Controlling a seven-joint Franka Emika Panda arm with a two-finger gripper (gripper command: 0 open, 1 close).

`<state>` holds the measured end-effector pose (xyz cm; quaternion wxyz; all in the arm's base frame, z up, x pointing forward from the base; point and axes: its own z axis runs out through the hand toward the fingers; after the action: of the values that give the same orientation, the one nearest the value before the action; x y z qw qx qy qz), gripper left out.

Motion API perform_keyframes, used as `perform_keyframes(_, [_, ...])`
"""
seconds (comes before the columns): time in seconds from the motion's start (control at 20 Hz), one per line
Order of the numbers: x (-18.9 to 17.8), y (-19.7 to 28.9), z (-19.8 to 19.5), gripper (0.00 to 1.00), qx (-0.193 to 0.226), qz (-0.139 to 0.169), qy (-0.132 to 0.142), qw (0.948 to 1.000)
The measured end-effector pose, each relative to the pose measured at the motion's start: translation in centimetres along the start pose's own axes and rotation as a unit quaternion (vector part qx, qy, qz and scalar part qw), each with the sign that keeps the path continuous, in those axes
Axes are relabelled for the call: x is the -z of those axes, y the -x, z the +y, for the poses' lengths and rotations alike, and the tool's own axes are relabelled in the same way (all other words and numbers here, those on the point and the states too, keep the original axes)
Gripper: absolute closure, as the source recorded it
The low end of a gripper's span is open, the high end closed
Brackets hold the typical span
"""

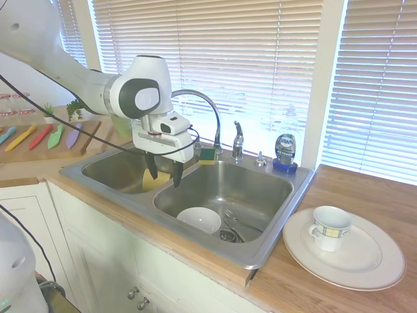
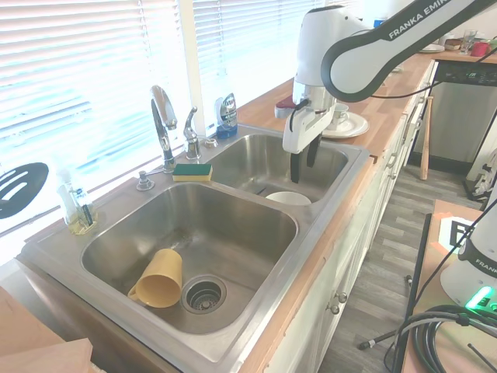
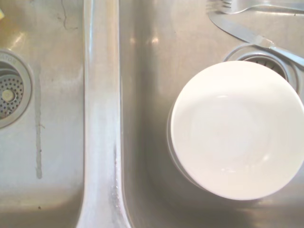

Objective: Turn off the faucet

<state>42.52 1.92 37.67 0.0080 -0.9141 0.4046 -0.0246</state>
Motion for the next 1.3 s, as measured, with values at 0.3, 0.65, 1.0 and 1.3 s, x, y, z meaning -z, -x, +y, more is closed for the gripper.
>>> perform_keyframes(0.3, [-0.03, -0.03, 0.05, 1.0, 0.008, 0.004, 0.005, 0.9999])
perform_keyframes(0.65, [0.11, -0.02, -0.1, 1.0, 0.016, 0.013, 0.009, 0.9997])
perform_keyframes(1.0, [0.29, -0.2, -0.3, 1.0, 0.016, 0.015, 0.008, 0.9997])
perform_keyframes(1.3, [0.23, -0.33, -0.21, 1.0, 0.014, 0.014, 0.008, 0.9998])
